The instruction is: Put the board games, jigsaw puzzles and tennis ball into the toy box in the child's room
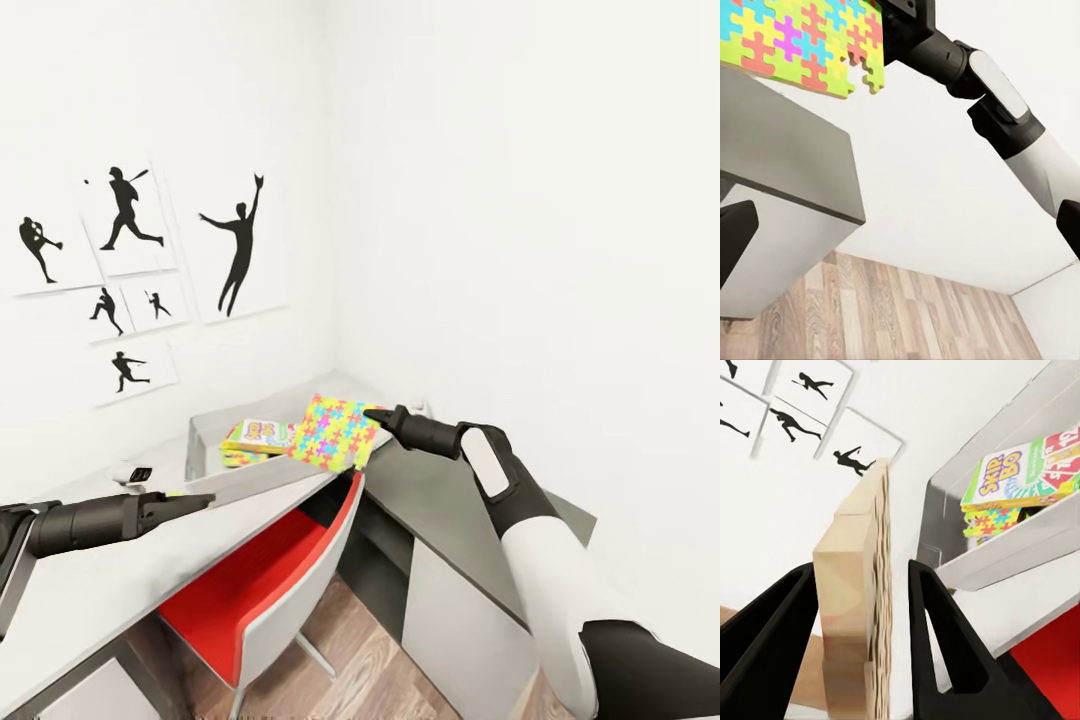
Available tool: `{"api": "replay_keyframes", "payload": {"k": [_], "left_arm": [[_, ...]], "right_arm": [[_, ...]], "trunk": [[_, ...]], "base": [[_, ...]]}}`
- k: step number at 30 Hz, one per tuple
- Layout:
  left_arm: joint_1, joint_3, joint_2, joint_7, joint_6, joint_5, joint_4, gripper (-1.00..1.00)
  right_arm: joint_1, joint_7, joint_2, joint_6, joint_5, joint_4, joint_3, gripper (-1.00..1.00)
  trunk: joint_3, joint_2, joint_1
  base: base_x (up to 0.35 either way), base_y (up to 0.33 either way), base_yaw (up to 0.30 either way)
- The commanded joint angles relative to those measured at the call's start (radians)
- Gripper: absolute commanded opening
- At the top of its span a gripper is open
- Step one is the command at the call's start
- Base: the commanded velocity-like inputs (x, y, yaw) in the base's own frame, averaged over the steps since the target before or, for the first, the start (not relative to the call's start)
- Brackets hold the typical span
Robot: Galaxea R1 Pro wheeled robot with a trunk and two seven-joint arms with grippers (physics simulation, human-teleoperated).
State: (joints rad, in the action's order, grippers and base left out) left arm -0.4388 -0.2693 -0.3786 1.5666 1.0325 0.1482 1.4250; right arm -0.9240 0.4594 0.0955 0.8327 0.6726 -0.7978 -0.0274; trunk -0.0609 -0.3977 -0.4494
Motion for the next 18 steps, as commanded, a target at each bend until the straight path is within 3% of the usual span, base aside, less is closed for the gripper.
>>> {"api": "replay_keyframes", "payload": {"k": [1, 14, 18], "left_arm": [[-0.001, 0.0, 0.0, 0.004, 0.011, -0.001, 0.0, 1.0], [0.004, -0.002, 0.0, 0.004, 0.011, -0.001, 0.0, 1.0], [0.005, -0.018, 0.0, 0.004, 0.011, -0.001, 0.0, 1.0]], "right_arm": [[-0.001, 0.001, 0.001, 0.005, -0.001, -0.008, -0.002, -1.0], [0.003, -0.001, -0.001, 0.005, -0.001, -0.038, -0.002, -1.0], [0.006, -0.001, -0.002, 0.004, -0.001, -0.038, -0.003, -1.0]], "trunk": [[-0.002, -0.002, -0.001], [-0.002, -0.002, -0.001], [-0.002, -0.002, -0.001]], "base": [[-0.046, 0.0, 0.072], [-0.007, 0.0, 0.011], [0.0, 0.0, 0.0]]}}
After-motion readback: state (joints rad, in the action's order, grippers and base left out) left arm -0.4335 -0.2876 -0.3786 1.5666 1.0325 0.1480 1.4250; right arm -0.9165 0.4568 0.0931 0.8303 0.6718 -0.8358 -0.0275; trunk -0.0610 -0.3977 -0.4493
